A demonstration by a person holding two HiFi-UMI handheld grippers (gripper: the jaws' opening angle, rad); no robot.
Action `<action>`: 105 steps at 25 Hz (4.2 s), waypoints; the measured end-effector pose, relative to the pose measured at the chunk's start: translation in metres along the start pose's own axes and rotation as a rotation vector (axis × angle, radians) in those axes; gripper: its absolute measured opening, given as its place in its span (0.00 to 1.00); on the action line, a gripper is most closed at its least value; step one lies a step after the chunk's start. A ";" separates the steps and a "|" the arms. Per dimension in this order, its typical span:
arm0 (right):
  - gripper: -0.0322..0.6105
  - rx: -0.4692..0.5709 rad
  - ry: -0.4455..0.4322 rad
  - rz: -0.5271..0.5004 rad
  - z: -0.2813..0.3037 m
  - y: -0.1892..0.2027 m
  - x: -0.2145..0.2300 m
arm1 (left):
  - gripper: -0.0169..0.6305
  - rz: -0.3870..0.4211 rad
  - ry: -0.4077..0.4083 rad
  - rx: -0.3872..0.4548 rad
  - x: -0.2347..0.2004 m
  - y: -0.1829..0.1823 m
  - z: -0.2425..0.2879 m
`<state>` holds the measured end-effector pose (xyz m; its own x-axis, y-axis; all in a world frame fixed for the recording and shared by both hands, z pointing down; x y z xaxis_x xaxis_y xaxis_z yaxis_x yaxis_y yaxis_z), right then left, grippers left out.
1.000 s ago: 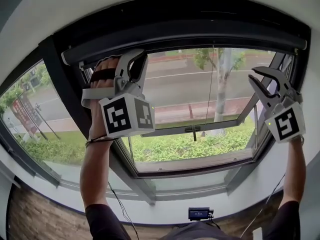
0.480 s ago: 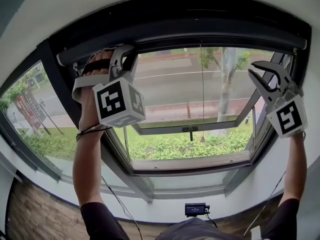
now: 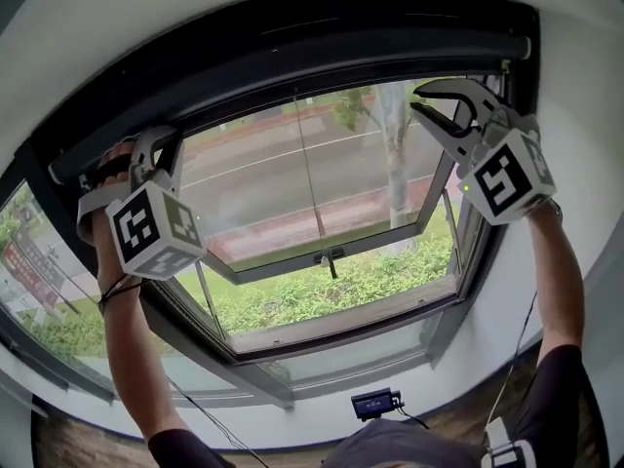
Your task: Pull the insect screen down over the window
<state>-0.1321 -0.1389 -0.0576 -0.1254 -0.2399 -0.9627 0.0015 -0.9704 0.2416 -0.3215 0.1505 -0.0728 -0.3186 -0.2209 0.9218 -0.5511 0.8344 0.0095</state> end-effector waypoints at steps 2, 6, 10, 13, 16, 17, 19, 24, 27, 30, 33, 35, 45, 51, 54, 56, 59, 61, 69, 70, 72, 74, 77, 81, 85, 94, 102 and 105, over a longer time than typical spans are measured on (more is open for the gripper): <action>0.13 -0.052 0.018 -0.067 -0.001 -0.003 0.006 | 0.07 0.004 -0.017 0.014 0.001 -0.005 0.004; 0.13 -0.153 0.050 -0.176 0.012 -0.013 0.014 | 0.07 0.010 -0.031 0.015 0.003 -0.011 0.007; 0.13 -0.198 0.028 -0.201 0.030 -0.017 0.021 | 0.07 0.060 -0.054 -0.010 0.005 -0.014 0.002; 0.13 -0.212 0.010 -0.193 0.037 -0.018 0.023 | 0.07 0.091 -0.063 -0.016 0.007 -0.022 0.002; 0.13 -0.178 0.000 -0.191 0.047 -0.024 0.024 | 0.08 0.079 -0.041 -0.028 0.005 -0.023 0.001; 0.13 -0.175 -0.002 -0.190 0.048 -0.026 0.025 | 0.08 0.082 -0.038 -0.030 0.005 -0.023 0.001; 0.10 -0.182 -0.002 -0.179 0.047 -0.028 0.026 | 0.08 0.089 -0.034 -0.022 0.006 -0.025 0.004; 0.10 -0.213 -0.009 -0.219 0.054 -0.035 0.025 | 0.07 0.047 -0.016 -0.010 0.005 -0.021 0.006; 0.09 -0.238 -0.030 -0.245 0.054 -0.035 0.023 | 0.06 0.003 -0.010 -0.006 0.006 -0.021 0.007; 0.09 -0.260 -0.044 -0.257 0.055 -0.036 0.023 | 0.06 -0.010 -0.011 -0.025 0.006 -0.022 0.007; 0.09 -0.287 -0.026 -0.273 0.056 -0.036 0.022 | 0.06 0.014 -0.014 -0.038 0.006 -0.026 0.009; 0.09 -0.284 -0.025 -0.268 0.057 -0.037 0.022 | 0.06 0.037 -0.016 -0.045 0.007 -0.027 0.009; 0.09 -0.202 -0.033 -0.253 0.061 -0.051 0.017 | 0.06 0.150 -0.032 -0.089 0.010 -0.038 0.007; 0.09 -0.193 -0.043 -0.284 0.067 -0.061 0.017 | 0.07 0.087 -0.057 0.036 0.007 -0.069 -0.002; 0.09 -0.184 -0.047 -0.270 0.068 -0.061 0.018 | 0.10 0.095 -0.036 0.017 0.009 -0.071 0.007; 0.09 -0.184 -0.057 -0.271 0.070 -0.060 0.018 | 0.09 0.095 -0.028 0.012 0.011 -0.069 0.011; 0.09 -0.180 -0.060 -0.274 0.070 -0.060 0.018 | 0.09 0.085 -0.012 0.009 0.010 -0.069 0.011; 0.09 -0.180 -0.061 -0.275 0.069 -0.060 0.018 | 0.08 0.052 0.005 0.011 0.009 -0.068 0.012; 0.09 -0.215 -0.095 -0.308 0.071 -0.061 0.014 | 0.06 -0.009 0.006 -0.001 0.012 -0.068 0.009; 0.09 -0.221 -0.100 -0.317 0.072 -0.061 0.012 | 0.06 -0.009 0.000 -0.006 0.014 -0.068 0.009; 0.09 -0.230 -0.105 -0.329 0.072 -0.060 0.009 | 0.05 -0.010 -0.004 -0.014 0.018 -0.069 0.008; 0.09 -0.233 -0.126 -0.328 0.072 -0.058 0.003 | 0.05 -0.014 0.014 -0.011 0.024 -0.070 0.005; 0.09 -0.243 -0.172 -0.325 0.071 -0.051 -0.015 | 0.05 -0.016 0.053 0.009 0.040 -0.073 -0.002; 0.09 -0.247 -0.208 -0.318 0.078 -0.046 -0.042 | 0.05 -0.023 0.107 0.007 0.069 -0.070 -0.013; 0.09 -0.245 -0.245 -0.306 0.084 -0.040 -0.069 | 0.05 -0.021 0.150 -0.006 0.098 -0.067 -0.025; 0.09 -0.247 -0.319 -0.247 0.088 -0.029 -0.109 | 0.05 0.002 0.228 -0.023 0.138 -0.068 -0.044; 0.09 -0.256 -0.447 -0.182 0.102 -0.006 -0.162 | 0.05 0.006 0.351 -0.019 0.194 -0.071 -0.057; 0.09 -0.276 -0.482 -0.177 0.106 -0.002 -0.168 | 0.05 0.013 0.383 -0.026 0.203 -0.072 -0.058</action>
<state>-0.2157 -0.0935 0.1162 -0.5844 -0.0963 -0.8057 0.1900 -0.9816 -0.0205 -0.3016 0.0750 0.1359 -0.0120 -0.0098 0.9999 -0.5275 0.8495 0.0020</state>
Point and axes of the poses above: the fingertips, and each gripper's own axes: z forward along the fingers, x to its right, y out of its underside, the point moved 8 cm from there along -z, backward along the fingers, and after that the axes turned 15 degrees about -y, right-handed, at the moved point
